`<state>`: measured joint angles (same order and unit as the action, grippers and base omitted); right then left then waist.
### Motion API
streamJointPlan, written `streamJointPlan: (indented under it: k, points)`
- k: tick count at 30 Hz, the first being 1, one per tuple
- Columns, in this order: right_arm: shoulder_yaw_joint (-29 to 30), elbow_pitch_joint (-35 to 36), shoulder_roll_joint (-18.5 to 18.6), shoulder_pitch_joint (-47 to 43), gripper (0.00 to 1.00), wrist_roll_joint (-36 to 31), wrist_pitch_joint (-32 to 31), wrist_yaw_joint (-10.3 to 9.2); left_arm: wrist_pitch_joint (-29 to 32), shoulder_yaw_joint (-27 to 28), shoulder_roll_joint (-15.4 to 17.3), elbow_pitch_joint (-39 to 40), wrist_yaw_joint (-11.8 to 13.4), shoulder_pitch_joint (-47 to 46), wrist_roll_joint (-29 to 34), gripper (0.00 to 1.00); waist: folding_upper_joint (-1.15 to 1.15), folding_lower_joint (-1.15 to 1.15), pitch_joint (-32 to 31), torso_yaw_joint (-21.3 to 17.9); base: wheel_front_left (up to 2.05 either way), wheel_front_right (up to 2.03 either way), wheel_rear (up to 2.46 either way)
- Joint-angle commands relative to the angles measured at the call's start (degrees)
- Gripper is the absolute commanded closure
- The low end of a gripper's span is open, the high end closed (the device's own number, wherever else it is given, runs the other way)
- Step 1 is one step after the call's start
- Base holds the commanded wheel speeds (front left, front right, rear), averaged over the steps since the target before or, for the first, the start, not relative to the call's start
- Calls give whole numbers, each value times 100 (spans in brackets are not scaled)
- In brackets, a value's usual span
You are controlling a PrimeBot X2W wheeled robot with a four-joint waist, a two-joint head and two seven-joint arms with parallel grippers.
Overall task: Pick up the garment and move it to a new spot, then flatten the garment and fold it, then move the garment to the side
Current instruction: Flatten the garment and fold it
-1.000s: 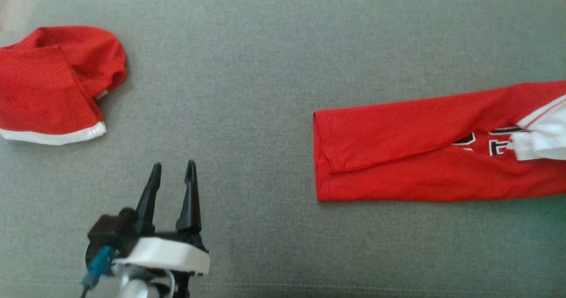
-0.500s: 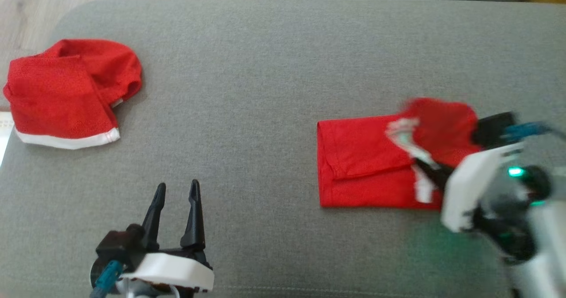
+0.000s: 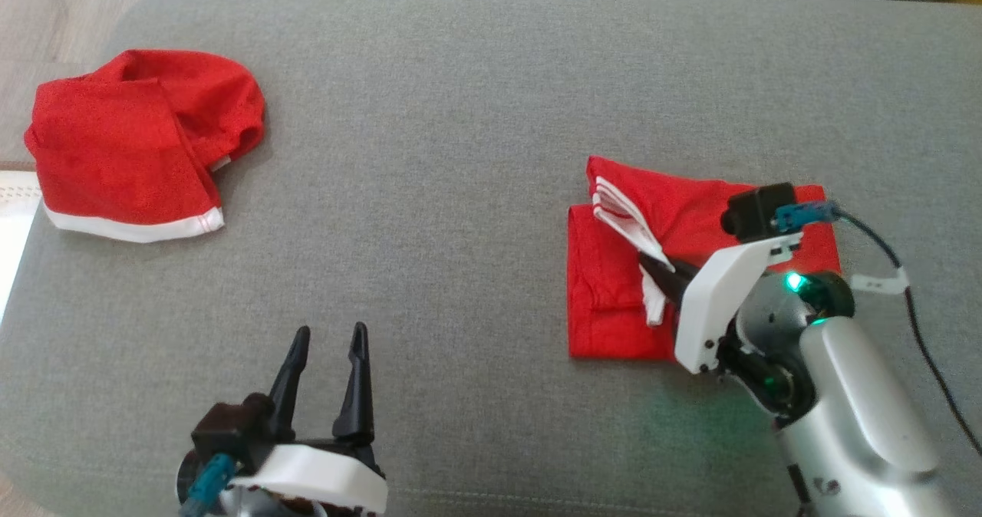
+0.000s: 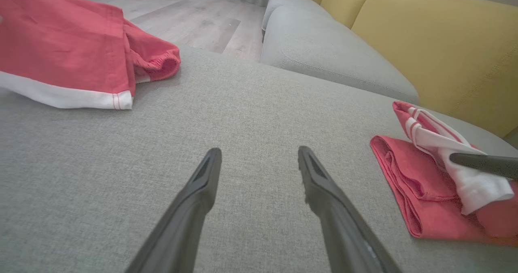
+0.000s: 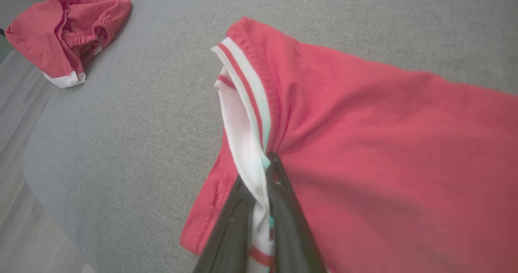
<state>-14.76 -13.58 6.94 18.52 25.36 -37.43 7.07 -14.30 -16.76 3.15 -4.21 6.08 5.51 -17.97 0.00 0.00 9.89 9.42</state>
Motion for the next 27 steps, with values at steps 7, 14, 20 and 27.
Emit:
streamJointPlan:
  k: [7,14,20,27]
  points:
    - [-160,-40,-324,357,0,35,640,42,-70,157,-27,105,54,-156,-14,0,0,0,-24,-80,0,0,0]
    - [383,547,-402,6,0,283,1950,42,-70,324,-27,127,40,-70,67,0,0,0,-168,-294,0,0,0]
    - [1162,940,-405,-794,0,-851,3116,42,-70,411,-27,235,43,-54,138,0,0,0,-345,-445,0,0,0]
    - [1827,803,-356,-1639,0,-2249,4429,42,-70,545,-27,298,17,-49,367,0,0,0,-515,-506,0,0,0]
